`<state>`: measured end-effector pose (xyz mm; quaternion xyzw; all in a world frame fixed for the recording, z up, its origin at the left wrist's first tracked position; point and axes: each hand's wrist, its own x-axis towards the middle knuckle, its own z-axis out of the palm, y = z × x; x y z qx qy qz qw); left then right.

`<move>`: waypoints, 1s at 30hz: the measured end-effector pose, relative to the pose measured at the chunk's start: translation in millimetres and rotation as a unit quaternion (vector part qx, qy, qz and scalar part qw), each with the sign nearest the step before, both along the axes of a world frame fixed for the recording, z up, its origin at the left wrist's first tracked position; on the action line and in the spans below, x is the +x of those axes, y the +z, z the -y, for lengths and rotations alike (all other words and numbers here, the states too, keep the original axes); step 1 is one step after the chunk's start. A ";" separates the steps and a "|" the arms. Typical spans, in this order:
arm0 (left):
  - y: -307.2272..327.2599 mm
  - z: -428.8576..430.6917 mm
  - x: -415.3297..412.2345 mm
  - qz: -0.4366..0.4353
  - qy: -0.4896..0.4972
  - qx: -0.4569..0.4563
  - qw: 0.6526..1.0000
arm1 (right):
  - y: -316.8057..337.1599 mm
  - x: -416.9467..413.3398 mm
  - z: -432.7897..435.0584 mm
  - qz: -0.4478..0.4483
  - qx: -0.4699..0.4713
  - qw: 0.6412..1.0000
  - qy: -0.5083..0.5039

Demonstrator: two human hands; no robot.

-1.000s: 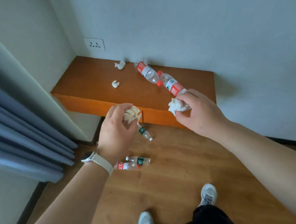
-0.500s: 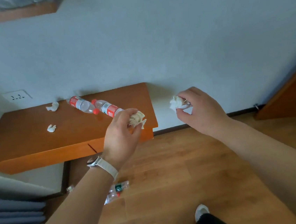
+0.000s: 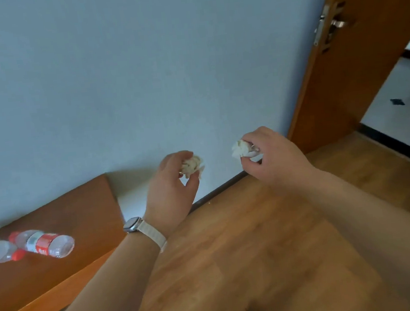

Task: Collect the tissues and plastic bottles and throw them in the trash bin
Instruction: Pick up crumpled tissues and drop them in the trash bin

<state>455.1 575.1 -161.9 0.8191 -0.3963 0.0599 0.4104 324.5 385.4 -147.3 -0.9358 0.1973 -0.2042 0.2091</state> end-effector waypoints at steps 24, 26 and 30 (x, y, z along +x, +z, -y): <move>-10.4 352.7 89.5 -0.007 -0.367 0.018 0.930 | -10.8 -8.8 212.9 -0.034 0.011 0.942 -0.334; -12.7 379.6 110.4 -0.019 -0.377 0.027 0.926 | -11.0 10.9 230.3 -0.034 0.010 0.936 -0.350; -19.2 426.8 141.0 -0.025 -0.424 0.035 0.905 | -10.3 37.0 251.8 -0.019 0.017 0.917 -0.398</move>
